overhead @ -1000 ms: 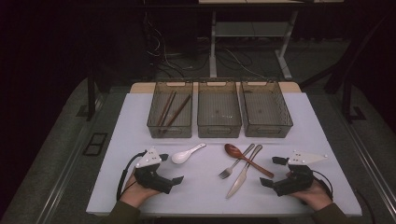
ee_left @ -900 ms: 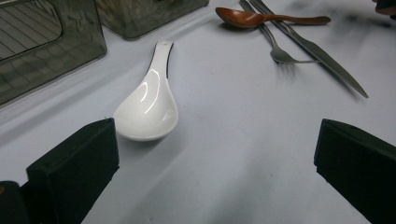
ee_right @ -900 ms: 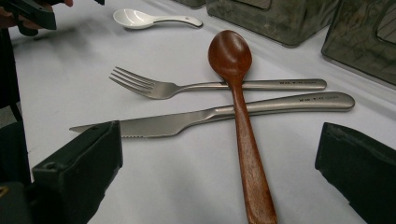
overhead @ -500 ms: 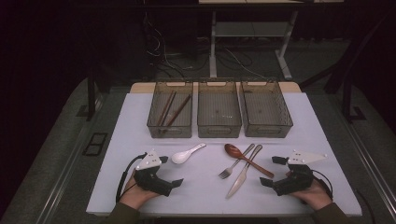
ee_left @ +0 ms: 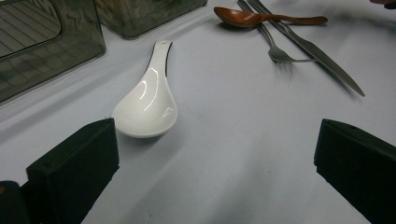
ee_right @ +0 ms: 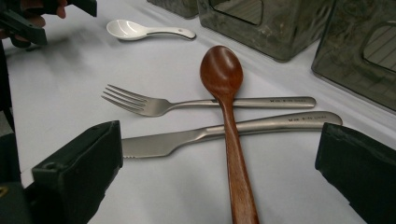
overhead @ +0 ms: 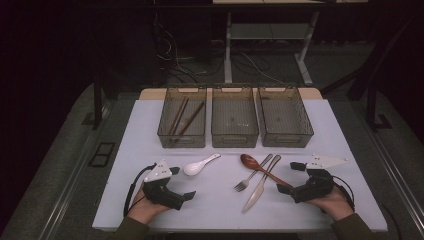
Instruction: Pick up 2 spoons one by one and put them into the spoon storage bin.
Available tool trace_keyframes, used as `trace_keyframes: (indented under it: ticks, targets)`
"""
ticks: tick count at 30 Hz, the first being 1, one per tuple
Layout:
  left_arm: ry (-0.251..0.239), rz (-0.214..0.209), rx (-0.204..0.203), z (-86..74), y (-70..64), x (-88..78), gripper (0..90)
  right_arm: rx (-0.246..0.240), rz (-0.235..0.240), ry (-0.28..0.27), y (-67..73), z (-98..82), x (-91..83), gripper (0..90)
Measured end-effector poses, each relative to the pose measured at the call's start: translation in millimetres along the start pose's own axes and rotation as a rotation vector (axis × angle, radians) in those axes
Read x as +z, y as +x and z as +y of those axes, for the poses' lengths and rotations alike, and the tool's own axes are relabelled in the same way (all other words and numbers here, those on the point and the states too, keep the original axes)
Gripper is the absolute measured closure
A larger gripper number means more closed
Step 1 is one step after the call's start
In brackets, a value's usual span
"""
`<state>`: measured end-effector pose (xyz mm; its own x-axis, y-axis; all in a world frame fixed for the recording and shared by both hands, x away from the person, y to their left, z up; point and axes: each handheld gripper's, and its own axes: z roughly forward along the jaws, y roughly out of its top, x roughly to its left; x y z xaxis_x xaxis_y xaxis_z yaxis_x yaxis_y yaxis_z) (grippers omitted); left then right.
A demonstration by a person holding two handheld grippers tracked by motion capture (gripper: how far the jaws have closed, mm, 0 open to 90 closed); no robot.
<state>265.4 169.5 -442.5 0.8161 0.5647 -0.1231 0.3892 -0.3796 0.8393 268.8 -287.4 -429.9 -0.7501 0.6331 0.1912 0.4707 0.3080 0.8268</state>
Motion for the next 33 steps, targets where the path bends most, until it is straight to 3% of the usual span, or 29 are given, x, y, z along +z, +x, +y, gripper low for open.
trace_keyframes:
  ticks: [15, 27, 33]
  targets:
    - [-0.015, -0.011, -0.007, -0.2, 0.1, -1.5, 0.0, 0.015, -0.01, 0.027, -2.8, 17.3, 18.7, 0.6]
    - [-0.023, -0.01, -0.001, 3.8, -0.7, 0.1, 0.0, 0.008, -0.022, 0.046, -7.8, 28.4, 25.5, 10.3]
    - [-0.022, -0.013, 0.0, 4.8, 0.0, 0.8, 0.0, 0.017, -0.023, 0.043, -11.6, 36.3, 36.9, 13.7]
